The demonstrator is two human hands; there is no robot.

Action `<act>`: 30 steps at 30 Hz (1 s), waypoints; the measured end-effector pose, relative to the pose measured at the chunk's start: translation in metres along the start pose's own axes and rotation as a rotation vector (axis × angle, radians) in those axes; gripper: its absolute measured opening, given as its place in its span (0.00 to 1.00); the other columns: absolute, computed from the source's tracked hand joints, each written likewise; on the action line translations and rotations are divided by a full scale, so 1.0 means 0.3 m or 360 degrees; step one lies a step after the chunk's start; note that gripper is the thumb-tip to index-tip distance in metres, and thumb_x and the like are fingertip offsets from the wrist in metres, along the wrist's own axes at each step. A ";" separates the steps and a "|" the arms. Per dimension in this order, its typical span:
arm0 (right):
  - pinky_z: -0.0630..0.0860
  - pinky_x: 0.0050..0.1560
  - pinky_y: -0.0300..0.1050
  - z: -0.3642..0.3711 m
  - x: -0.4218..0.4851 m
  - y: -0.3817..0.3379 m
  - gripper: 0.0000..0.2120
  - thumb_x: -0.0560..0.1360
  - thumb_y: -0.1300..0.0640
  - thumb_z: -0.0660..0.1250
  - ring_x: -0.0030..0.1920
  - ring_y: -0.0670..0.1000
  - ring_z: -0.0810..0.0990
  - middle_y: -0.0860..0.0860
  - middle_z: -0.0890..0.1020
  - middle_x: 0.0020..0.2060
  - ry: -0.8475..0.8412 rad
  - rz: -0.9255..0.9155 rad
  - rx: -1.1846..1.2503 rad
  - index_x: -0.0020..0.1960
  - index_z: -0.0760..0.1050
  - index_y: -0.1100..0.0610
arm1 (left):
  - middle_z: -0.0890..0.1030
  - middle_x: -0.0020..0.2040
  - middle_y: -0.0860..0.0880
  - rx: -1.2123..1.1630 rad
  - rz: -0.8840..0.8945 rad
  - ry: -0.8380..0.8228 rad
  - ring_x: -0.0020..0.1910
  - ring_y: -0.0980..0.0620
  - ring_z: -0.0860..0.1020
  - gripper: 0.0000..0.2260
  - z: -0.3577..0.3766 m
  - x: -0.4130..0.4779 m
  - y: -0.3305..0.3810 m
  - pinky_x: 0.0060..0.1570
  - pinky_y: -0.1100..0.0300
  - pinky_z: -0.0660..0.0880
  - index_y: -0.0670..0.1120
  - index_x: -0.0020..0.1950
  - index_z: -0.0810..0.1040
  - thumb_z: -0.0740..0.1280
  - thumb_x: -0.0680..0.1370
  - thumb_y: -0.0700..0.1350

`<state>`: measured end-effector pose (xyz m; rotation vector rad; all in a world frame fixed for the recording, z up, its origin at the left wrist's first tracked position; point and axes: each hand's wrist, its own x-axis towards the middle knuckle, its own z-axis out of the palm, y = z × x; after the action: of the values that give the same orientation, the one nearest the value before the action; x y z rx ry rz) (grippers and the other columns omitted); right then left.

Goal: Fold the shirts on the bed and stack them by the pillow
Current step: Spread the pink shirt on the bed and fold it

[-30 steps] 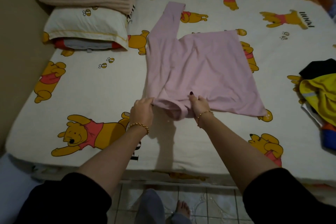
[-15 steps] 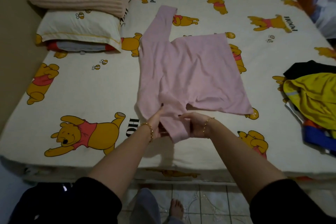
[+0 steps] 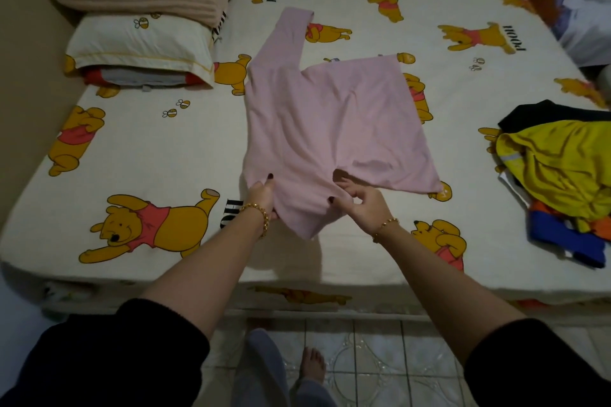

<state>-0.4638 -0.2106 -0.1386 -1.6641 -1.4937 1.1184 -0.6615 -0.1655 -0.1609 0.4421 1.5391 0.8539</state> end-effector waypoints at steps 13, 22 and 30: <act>0.78 0.39 0.47 -0.093 -0.144 0.017 0.24 0.73 0.43 0.68 0.45 0.56 0.80 0.56 0.80 0.52 -0.0761 0.1026 0.0020 0.57 0.75 0.61 | 0.77 0.46 0.49 -0.0228 0.0058 0.0005 0.42 0.51 0.76 0.08 0.005 -0.115 -0.060 0.48 0.48 0.77 0.48 0.58 0.67 0.55 0.83 0.49; 0.80 0.46 0.50 -0.119 -0.282 0.120 0.14 0.75 0.53 0.67 0.46 0.57 0.80 0.57 0.81 0.50 -0.0604 0.0998 0.0163 0.57 0.77 0.59 | 0.78 0.47 0.45 -0.0042 -0.0494 -0.0463 0.44 0.50 0.76 0.07 0.015 -0.279 -0.318 0.46 0.56 0.77 0.42 0.51 0.76 0.68 0.76 0.44; 0.80 0.48 0.51 -0.134 -0.356 0.191 0.14 0.79 0.54 0.63 0.51 0.57 0.78 0.58 0.78 0.50 -0.0487 0.1017 -0.0310 0.58 0.75 0.63 | 0.77 0.61 0.40 0.0148 -0.0384 -0.0414 0.56 0.40 0.78 0.14 0.027 -0.316 -0.404 0.51 0.50 0.76 0.40 0.65 0.69 0.61 0.80 0.40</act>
<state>-0.4018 -0.3214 -0.1522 -2.2794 -1.3033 1.6634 -0.6136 -0.3099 -0.1849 0.4081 1.3611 0.5179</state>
